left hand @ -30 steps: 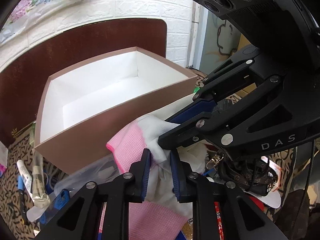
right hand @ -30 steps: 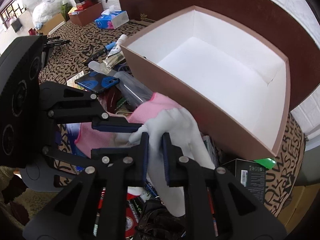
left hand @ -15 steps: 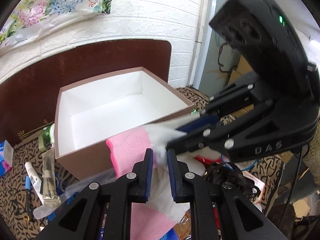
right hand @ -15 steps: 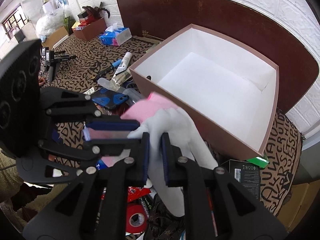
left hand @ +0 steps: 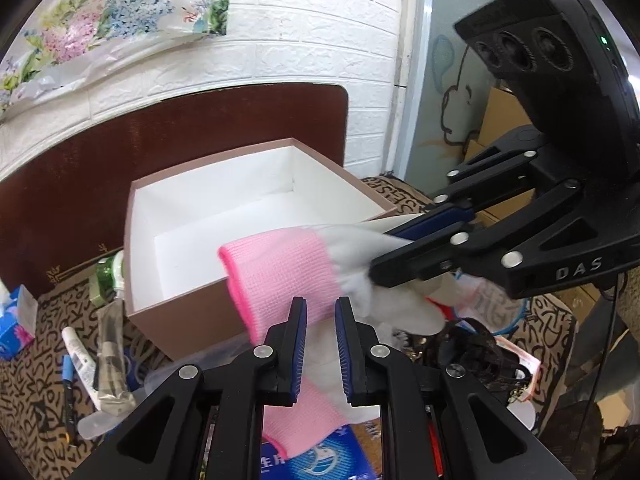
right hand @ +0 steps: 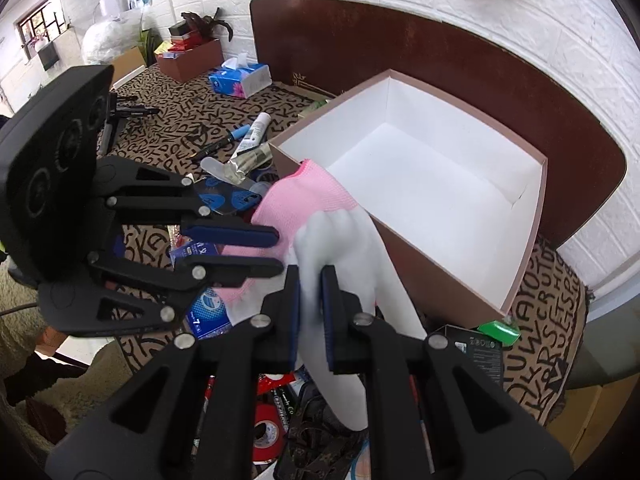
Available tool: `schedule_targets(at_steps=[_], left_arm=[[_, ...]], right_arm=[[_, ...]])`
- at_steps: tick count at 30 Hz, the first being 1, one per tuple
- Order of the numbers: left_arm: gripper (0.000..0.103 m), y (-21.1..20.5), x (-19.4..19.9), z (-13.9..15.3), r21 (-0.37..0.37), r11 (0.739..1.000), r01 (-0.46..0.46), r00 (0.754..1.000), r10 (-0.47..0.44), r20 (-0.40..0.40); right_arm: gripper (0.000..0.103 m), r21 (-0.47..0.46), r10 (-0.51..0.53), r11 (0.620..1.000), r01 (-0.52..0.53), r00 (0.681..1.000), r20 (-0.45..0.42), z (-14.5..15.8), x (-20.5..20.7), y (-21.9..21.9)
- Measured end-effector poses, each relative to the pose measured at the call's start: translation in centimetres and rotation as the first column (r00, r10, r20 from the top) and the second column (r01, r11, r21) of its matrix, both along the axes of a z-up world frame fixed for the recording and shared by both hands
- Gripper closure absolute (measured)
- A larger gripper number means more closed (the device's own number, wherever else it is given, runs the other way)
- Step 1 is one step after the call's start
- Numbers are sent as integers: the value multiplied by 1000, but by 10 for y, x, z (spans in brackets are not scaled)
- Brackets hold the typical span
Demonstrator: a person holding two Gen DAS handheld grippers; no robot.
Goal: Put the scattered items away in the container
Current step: 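Carry the glove over the box and open the left gripper to drop it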
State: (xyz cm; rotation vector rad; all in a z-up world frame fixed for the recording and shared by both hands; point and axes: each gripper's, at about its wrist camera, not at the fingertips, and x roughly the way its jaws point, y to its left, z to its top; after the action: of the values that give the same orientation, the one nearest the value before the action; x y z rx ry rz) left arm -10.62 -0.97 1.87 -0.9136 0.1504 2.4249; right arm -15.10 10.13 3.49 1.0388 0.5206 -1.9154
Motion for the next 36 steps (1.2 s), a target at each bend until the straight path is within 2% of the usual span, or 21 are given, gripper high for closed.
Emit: schedule_targets(at_steps=[4, 18, 23, 31, 36], left_arm=[[88, -5, -3, 0, 26, 1000, -9, 1000, 9, 11], [88, 6, -1, 23, 36, 999, 4, 998, -2, -65], [88, 6, -5, 40, 39, 999, -7, 995, 11, -103], [88, 9, -40, 86, 38, 999, -25, 986, 31, -166], [88, 12, -78, 84, 19, 999, -47, 988, 50, -144]], right_arm=[[91, -15, 30, 999, -30, 999, -35, 7, 4, 3], [91, 0, 69, 998, -69, 986, -149, 23, 13, -2], [91, -30, 35, 999, -41, 986, -165, 41, 4, -2], [92, -92, -34, 996, 15, 978, -206, 83, -28, -13], [92, -101, -79, 993, 62, 981, -180, 86, -62, -22]])
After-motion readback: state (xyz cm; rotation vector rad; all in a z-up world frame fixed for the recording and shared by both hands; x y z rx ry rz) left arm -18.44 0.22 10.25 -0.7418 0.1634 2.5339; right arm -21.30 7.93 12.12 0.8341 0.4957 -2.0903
